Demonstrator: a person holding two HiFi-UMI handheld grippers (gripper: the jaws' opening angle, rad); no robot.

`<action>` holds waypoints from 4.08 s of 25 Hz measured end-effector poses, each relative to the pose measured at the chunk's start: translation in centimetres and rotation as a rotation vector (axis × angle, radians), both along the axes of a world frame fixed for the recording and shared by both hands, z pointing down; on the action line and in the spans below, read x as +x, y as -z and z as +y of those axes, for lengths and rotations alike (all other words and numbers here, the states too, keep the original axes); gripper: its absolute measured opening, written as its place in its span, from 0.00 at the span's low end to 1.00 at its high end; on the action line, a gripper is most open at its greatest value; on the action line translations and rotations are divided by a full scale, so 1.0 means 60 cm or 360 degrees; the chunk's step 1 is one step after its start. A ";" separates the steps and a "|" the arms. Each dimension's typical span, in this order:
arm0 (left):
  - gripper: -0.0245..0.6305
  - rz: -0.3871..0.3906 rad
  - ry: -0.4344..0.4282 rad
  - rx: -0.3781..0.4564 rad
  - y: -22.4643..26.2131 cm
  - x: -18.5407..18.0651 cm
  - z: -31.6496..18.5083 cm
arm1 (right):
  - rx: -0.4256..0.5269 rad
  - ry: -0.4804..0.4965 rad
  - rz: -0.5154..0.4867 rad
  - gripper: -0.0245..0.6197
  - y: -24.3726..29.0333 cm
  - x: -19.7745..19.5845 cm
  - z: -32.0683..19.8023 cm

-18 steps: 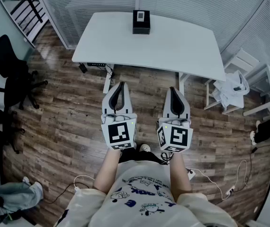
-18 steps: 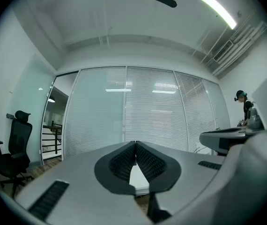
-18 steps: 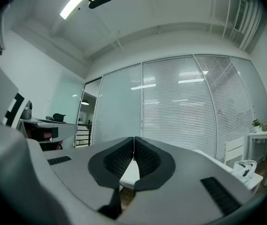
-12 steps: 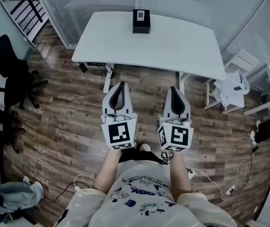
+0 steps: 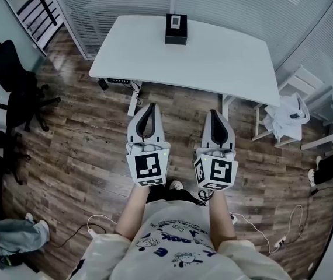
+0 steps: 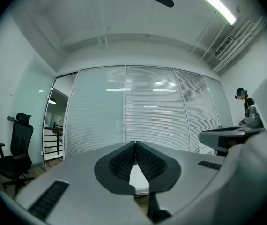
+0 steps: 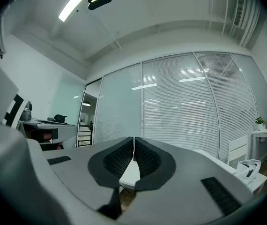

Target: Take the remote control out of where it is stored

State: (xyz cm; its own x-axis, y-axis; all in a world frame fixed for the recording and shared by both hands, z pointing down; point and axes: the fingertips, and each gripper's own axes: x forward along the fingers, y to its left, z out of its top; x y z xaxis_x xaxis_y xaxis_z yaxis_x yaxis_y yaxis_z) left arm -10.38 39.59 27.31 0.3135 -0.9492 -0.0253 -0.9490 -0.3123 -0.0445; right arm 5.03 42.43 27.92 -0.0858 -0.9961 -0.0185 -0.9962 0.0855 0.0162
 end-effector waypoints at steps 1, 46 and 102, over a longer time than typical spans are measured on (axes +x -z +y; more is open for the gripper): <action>0.06 0.0001 0.0008 0.0003 0.000 0.004 -0.001 | -0.0002 0.0009 0.0003 0.09 -0.002 0.004 -0.003; 0.06 0.0003 -0.0003 -0.0098 -0.056 0.016 -0.568 | -0.0145 -0.0028 -0.0090 0.09 -0.060 0.031 -0.569; 0.30 0.0040 -0.0150 -0.0544 -0.273 0.161 -1.112 | -0.0702 0.0222 -0.0161 0.09 -0.306 0.101 -1.102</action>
